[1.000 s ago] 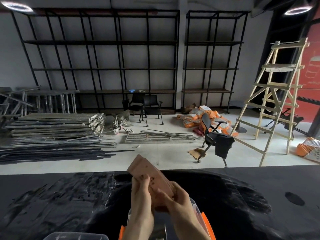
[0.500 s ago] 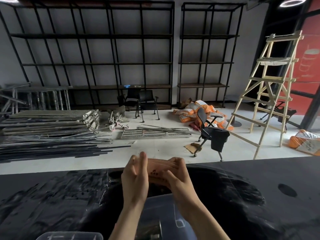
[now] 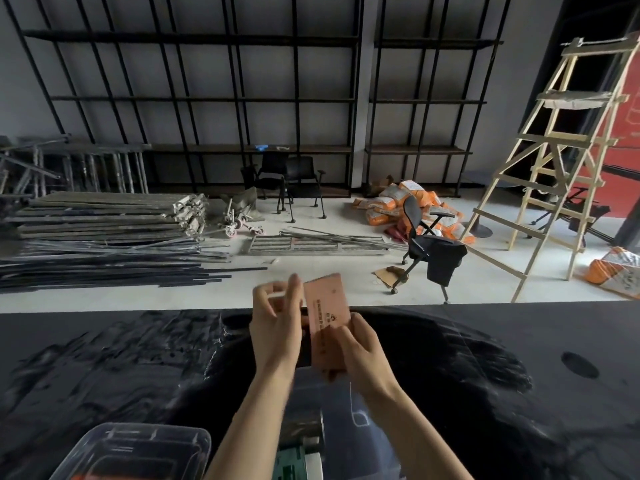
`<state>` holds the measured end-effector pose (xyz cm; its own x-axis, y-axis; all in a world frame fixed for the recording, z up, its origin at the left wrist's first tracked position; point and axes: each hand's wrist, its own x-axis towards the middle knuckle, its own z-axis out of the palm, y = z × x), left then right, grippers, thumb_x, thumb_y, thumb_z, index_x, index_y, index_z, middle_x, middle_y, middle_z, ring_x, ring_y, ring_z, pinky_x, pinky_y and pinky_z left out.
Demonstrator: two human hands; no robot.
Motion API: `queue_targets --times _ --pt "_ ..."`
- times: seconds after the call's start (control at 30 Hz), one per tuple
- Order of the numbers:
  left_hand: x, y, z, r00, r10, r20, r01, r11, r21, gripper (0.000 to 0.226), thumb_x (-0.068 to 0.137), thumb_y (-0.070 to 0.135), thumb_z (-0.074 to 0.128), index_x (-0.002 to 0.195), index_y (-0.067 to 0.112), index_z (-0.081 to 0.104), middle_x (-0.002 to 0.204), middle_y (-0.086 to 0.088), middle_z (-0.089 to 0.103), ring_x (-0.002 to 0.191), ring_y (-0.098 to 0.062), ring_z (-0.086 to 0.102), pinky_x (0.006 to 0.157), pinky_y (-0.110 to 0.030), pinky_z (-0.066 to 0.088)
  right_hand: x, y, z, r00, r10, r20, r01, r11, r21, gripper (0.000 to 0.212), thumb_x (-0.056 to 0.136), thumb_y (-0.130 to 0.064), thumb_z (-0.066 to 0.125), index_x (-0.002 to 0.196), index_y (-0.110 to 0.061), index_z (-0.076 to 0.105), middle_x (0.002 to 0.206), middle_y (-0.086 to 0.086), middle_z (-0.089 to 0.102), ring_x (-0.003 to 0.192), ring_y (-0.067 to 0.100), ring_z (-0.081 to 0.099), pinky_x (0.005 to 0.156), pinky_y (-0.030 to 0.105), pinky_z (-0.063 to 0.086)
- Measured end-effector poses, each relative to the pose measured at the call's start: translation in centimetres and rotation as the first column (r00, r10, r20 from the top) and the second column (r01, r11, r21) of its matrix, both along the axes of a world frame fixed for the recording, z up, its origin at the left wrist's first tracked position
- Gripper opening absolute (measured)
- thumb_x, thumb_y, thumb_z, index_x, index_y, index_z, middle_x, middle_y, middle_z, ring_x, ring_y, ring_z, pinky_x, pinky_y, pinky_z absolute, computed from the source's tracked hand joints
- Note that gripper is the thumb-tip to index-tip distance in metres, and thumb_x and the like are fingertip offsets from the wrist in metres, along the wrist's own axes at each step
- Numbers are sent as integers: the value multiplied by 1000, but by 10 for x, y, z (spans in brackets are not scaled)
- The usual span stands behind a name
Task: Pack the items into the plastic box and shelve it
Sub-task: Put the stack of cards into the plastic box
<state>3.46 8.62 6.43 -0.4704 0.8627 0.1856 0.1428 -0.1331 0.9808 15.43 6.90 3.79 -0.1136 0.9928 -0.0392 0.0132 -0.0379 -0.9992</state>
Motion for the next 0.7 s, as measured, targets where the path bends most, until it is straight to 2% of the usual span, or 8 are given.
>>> queue_targets --times 0.03,0.1,0.27,0.37,0.43,0.5,0.6,0.7 --pt "5 -1 -9 989 -52 136 60 997 -55 39 95 52 53 106 15 55 92 -6 72 79 -12 66 61 -22 48 -3 -3 -2 999 -2 -34 1 999 -34 12 101 -13 50 105 -5 57 85 13 69 63 20 68 50 36 55" --pt "13 -1 -25 969 -157 191 178 979 -102 41 99 50 46 111 14 61 98 -10 73 85 -17 68 68 -26 50 -7 -9 -9 998 40 -41 -43 995 -93 15 103 -14 47 110 -4 56 90 18 68 66 20 68 54 35 56" --pt "16 -7 -39 953 -296 65 301 950 -84 39 98 49 50 111 14 62 98 -4 73 90 -16 70 73 -23 50 3 -13 -13 991 131 2 -128 974 -189 25 102 -19 49 119 -1 55 95 21 65 78 23 66 75 47 61" --pt "17 -11 -48 951 -308 -2 306 946 -108 30 97 36 60 114 13 57 99 2 70 89 -7 67 68 -10 49 8 -17 -15 986 140 92 -122 976 -182 25 103 -20 48 118 0 51 84 13 62 67 14 65 58 24 58" --pt "15 -11 -54 947 -320 27 321 941 -109 24 98 29 60 113 11 57 97 1 68 87 -11 65 68 -8 49 11 -20 -18 979 148 142 -121 976 -184 30 99 -32 52 115 -7 56 91 17 68 76 20 71 64 27 61" --pt "14 -14 -59 940 -318 125 331 939 -96 22 97 29 62 110 13 58 96 -4 68 89 -18 66 73 -14 52 13 -18 -24 991 98 89 -80 980 -180 34 90 -47 55 109 -20 63 110 23 69 96 30 72 78 42 63" --pt "26 -23 -68 901 -302 310 341 937 -80 27 91 43 64 108 23 61 102 -11 72 99 -30 71 82 -41 58 5 -16 -26 998 -51 25 54 991 -125 31 100 -50 47 110 -25 62 111 12 70 99 18 70 74 31 57" --pt "35 -29 -69 884 -268 384 313 948 -61 19 99 38 56 105 21 62 98 -8 72 98 -27 71 79 -40 58 -6 -23 -24 999 -45 -8 45 998 -35 34 105 -44 39 111 -16 57 102 4 72 94 7 71 79 25 58"
